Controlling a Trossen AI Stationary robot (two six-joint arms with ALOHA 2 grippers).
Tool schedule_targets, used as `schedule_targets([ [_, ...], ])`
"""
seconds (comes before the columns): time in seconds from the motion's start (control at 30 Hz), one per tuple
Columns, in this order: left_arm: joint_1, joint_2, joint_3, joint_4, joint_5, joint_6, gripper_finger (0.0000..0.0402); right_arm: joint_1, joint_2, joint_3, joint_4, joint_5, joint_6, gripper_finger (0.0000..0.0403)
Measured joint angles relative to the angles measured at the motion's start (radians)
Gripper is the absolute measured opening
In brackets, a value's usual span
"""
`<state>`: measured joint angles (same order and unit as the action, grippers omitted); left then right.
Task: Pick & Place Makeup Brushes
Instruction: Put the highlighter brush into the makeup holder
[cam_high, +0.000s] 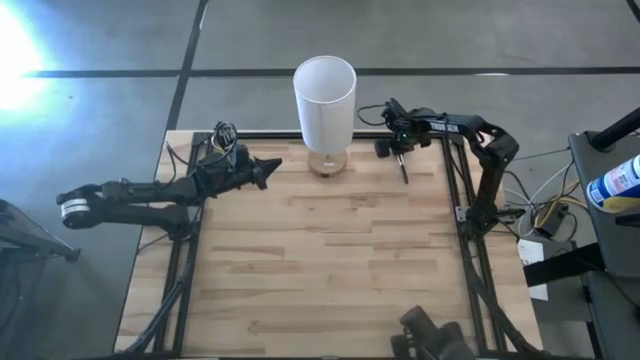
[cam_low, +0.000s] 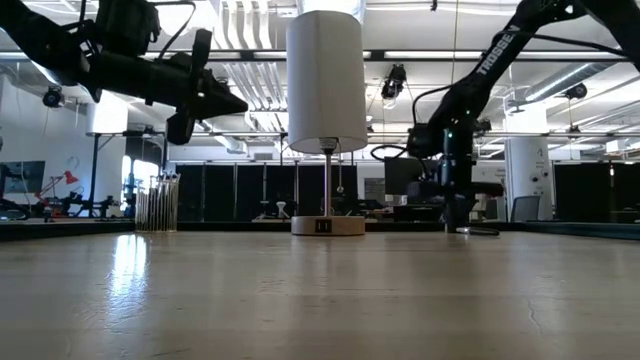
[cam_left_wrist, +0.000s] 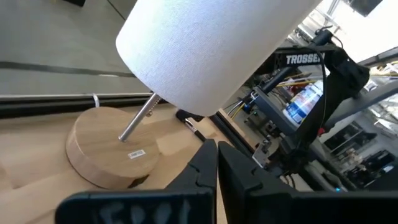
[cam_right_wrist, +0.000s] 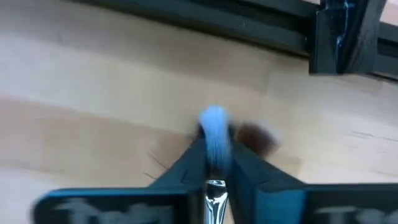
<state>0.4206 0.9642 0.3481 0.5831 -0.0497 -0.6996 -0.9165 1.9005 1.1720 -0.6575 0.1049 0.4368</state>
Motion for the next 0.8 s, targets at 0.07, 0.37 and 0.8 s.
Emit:
schedule_targets([
  [0.07, 0.000, 0.000, 0.000, 0.000, 0.000, -0.017, 0.0007, 0.000, -0.030, -0.018, 0.003, -0.006, -0.029, 0.0018],
  [0.37, 0.000, 0.000, 0.024, -0.021, 0.005, -0.144, 0.0025, 0.028, -0.370, -0.157, 0.024, -0.012, -0.059, 0.0014],
  [0.8, -0.058, 0.042, 0.267, -0.247, 0.150, 0.017, 0.0140, 0.377, -0.988, -0.324, 0.237, -0.038, -0.044, 0.0013],
])
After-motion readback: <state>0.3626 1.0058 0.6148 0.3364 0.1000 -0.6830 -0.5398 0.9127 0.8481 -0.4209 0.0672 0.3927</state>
